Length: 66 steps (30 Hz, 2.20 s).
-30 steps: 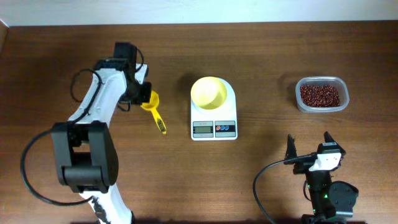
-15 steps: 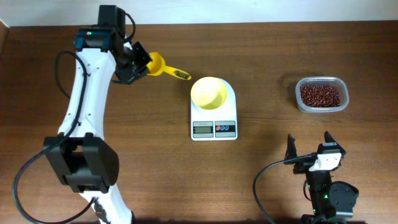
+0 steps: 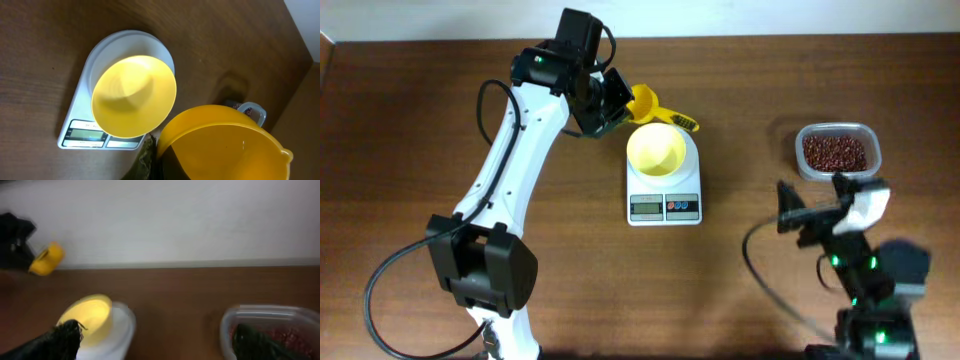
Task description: Scoop item into bowl and weigh 50g on scale
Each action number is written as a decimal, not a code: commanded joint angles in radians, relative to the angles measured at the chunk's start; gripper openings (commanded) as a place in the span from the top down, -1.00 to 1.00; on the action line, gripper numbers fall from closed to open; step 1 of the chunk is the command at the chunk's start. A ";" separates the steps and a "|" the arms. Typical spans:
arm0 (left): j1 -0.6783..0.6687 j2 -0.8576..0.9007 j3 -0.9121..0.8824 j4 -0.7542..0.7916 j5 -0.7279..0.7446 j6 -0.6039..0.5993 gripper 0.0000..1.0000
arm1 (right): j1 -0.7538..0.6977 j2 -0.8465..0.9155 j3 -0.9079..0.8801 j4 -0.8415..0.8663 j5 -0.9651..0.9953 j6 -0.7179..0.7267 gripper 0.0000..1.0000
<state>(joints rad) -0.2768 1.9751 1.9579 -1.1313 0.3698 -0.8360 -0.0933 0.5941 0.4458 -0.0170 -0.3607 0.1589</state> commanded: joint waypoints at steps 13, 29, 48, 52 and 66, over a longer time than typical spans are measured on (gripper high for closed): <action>-0.151 0.003 0.017 0.092 -0.198 -0.275 1.00 | 0.021 1.030 0.468 0.506 -0.870 0.945 -0.97; -0.264 0.003 0.017 0.068 -0.281 -0.357 1.00 | 0.115 1.030 0.468 0.531 -0.835 0.653 -0.97; -0.307 0.007 0.017 0.068 -0.293 -0.563 1.00 | 0.140 1.030 0.468 0.687 -0.752 0.800 -0.70; -0.315 0.007 0.017 0.068 -0.292 -0.563 1.00 | 0.141 1.030 0.468 0.687 -0.755 0.800 -0.35; -0.314 0.007 0.017 0.068 -0.292 -0.562 1.00 | 0.141 1.030 0.467 0.633 -0.779 0.773 0.14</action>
<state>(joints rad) -0.5766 1.9751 1.9636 -1.0691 0.0586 -1.3964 0.0345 1.6234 0.9024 0.6170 -1.1156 0.9459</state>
